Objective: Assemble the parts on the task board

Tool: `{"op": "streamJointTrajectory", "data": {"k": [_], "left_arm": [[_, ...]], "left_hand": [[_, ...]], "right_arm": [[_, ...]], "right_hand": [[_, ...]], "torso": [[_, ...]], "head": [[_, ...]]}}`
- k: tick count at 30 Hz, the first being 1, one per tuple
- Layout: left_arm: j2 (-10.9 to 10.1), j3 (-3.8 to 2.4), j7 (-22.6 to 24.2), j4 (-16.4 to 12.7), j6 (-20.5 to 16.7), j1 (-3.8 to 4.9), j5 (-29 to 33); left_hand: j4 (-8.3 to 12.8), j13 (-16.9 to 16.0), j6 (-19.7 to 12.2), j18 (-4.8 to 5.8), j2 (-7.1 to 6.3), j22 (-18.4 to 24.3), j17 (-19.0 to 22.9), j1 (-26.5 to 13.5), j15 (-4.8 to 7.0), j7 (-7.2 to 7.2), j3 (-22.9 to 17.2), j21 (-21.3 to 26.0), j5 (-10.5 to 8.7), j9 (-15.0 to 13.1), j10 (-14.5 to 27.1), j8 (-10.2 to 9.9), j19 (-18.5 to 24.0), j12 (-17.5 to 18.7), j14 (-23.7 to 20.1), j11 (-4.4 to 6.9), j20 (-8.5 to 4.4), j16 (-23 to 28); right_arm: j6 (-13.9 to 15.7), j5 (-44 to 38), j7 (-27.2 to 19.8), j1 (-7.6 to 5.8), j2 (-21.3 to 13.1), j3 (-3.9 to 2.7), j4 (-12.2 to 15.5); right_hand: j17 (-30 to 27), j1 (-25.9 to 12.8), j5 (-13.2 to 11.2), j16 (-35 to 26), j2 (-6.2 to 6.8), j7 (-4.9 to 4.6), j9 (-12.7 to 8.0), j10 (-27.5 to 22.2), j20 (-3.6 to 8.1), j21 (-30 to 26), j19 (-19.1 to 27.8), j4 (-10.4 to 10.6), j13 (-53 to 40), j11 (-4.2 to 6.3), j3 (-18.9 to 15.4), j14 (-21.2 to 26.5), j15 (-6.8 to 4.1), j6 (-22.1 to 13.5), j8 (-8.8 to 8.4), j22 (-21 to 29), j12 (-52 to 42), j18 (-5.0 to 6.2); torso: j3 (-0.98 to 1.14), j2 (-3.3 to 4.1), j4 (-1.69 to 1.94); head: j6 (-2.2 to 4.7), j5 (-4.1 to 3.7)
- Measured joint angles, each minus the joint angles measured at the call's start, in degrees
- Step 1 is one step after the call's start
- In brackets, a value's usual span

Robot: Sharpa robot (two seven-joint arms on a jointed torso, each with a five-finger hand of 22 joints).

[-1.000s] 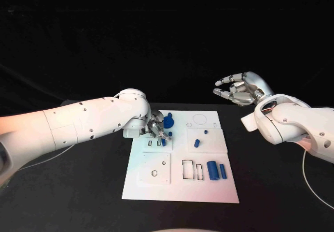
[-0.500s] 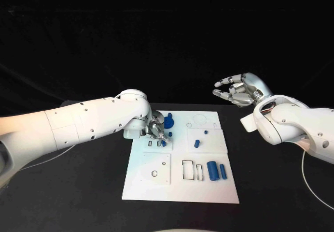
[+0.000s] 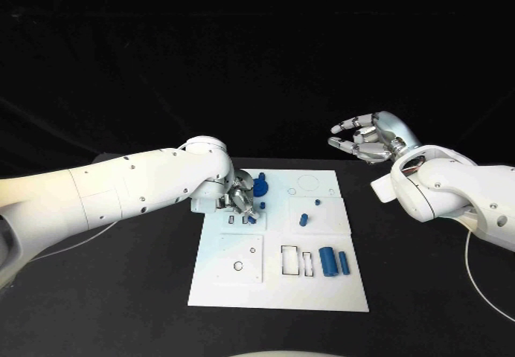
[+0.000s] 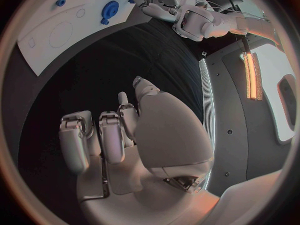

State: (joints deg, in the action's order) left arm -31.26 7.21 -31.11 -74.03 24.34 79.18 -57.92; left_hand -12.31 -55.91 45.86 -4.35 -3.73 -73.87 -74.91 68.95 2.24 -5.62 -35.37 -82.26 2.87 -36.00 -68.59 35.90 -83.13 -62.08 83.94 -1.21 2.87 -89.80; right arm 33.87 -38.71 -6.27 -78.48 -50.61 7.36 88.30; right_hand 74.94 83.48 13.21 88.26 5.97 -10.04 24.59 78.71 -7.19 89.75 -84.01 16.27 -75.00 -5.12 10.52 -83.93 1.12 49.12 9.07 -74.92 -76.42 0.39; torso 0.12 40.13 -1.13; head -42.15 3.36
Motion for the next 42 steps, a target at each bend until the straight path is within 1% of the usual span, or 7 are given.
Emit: {"op": "streamJointTrajectory", "data": {"k": [4, 19, 21, 25, 29, 36, 42], "left_arm": [[0.00, 0.00, 0.00, 0.10, -0.02, 0.00, 0.51], [-2.25, 0.03, 0.27, -1.06, -2.79, 0.00, 5.81], [-2.95, 0.03, 0.37, -1.81, -3.87, 0.00, 6.66], [-4.64, 0.02, 0.71, -3.91, -6.97, -0.17, 7.76], [-6.99, 0.00, 1.22, -6.76, -11.41, -1.06, 7.92], [-11.47, 0.06, 2.68, -12.60, -21.00, -3.55, 4.48], [-13.48, 0.06, 3.72, -15.21, -27.21, -4.66, 0.02]], "left_hand": [[2.52, 0.03, -0.42, 0.00, -1.69, -0.32, 0.00, -2.09, 0.00, -0.02, -6.49, -0.06, -0.24, -2.06, -0.01, 1.31, 0.00, 0.00, 0.00, 0.00, 0.00, 0.00], [2.58, 1.14, -0.82, 0.00, -1.94, -0.47, 0.00, -4.67, 0.22, 0.01, -7.32, -0.25, 0.57, -5.76, -0.33, 3.68, 0.00, 0.71, 0.22, 0.30, 0.00, 0.00], [2.35, 1.14, -0.67, 0.00, -2.45, -0.51, 0.00, -5.19, 0.26, 0.16, -7.56, -0.25, 2.14, -5.89, -0.69, 4.16, 0.00, 0.71, 0.18, 0.57, 0.00, 0.00], [2.35, 0.19, 0.71, 0.00, -3.90, -0.49, 0.00, -6.64, 0.77, 0.84, -7.56, -0.24, 10.19, -6.72, -2.41, 4.76, -0.02, -0.16, 0.10, 1.07, -0.03, 0.00], [2.35, -0.41, 1.49, 0.00, -4.50, -0.32, -0.03, -7.24, 0.89, 1.06, -7.56, -0.24, 13.81, -7.03, -3.22, 5.01, -0.21, -0.56, 0.06, 1.32, -0.22, 0.00], [2.36, -1.56, 2.46, 0.10, -5.40, -0.87, -0.04, -7.56, 1.24, 1.35, -7.55, -0.44, 16.12, -7.14, -4.65, 5.01, -0.63, -1.56, 0.01, 1.72, -0.64, 0.00], [2.36, -2.51, 3.02, 0.91, -6.11, -1.10, -0.04, -7.45, 1.65, 1.54, -7.55, -0.90, 17.46, -7.13, -5.50, 5.01, -0.82, -2.47, 0.01, 1.89, -0.82, 0.00]], "right_arm": [[-0.03, -0.01, 0.03, 0.00, -0.01, 0.00, -0.03], [-0.27, -0.03, 0.12, 0.03, -0.11, 0.04, -0.30], [-0.30, -0.03, 0.14, 0.03, -0.15, 0.04, -0.31], [-0.34, -0.04, 0.15, 0.03, -0.27, 0.04, -0.30], [-0.35, -0.04, 0.16, 0.03, -0.50, 0.05, -0.26], [-0.35, -0.04, 0.19, 0.04, -0.92, 0.09, -0.22], [-0.35, -0.05, 0.22, 0.03, -1.08, 0.14, -0.21]], "right_hand": [[0.00, 0.00, 0.00, 0.00, 0.00, 0.00, 0.00, 0.00, 0.00, 0.00, 0.00, -0.16, 0.00, 0.00, 0.16, 0.00, 0.00, 0.00, 0.00, 0.00, 0.00, 0.00], [-0.01, 0.00, 0.23, 0.00, 0.00, 0.00, -0.05, 0.00, 0.00, 0.00, 0.00, -0.16, 0.00, 0.00, 0.16, 0.00, 0.00, 0.00, 0.00, 0.01, 0.00, 0.00], [-0.02, 0.00, 0.23, 0.00, 0.00, 0.00, -0.05, 0.00, 0.00, 0.00, 0.00, -0.07, 0.00, 0.00, 0.25, 0.00, 0.00, 0.00, 0.00, 0.01, 0.00, 0.00], [-0.02, -0.23, 0.23, 0.00, 0.23, 0.00, -0.05, 0.00, 0.00, 0.00, 0.00, 0.00, 0.00, 0.00, 0.32, 0.00, 0.00, 0.00, 0.00, 0.02, 0.00, 0.00], [-0.02, -0.23, 0.23, 0.00, 0.23, 0.00, -0.05, 0.00, 0.00, 0.00, 0.00, -0.01, 0.00, 0.00, 0.32, 0.00, 0.00, 0.00, 0.00, 0.02, 0.00, 0.00], [-0.02, -0.25, 0.22, 0.00, 0.24, 0.00, -0.08, 0.00, 0.00, 0.00, 0.00, 0.08, 0.00, 0.00, 0.40, 0.00, 0.00, 0.00, 0.00, 0.02, 0.00, 0.00], [-0.03, -0.46, 0.22, 0.00, 0.46, 0.00, -0.10, 0.00, 0.00, 0.00, 0.00, 0.15, 0.01, 0.00, 0.47, 0.00, 0.00, 0.00, 0.00, -0.01, 0.00, 0.00]], "torso": [[0.01, 0.01, 0.00], [0.04, -0.03, 0.10], [0.08, -0.03, 0.12], [0.12, -0.01, 0.15], [0.12, 0.01, 0.20], [0.12, -0.02, 0.55], [0.15, -0.11, 0.82]], "head": [[-0.04, 0.00], [0.21, 0.31], [0.24, 0.37], [0.25, 0.52], [0.14, 0.58], [-0.09, 0.23], [-0.25, -0.04]]}}
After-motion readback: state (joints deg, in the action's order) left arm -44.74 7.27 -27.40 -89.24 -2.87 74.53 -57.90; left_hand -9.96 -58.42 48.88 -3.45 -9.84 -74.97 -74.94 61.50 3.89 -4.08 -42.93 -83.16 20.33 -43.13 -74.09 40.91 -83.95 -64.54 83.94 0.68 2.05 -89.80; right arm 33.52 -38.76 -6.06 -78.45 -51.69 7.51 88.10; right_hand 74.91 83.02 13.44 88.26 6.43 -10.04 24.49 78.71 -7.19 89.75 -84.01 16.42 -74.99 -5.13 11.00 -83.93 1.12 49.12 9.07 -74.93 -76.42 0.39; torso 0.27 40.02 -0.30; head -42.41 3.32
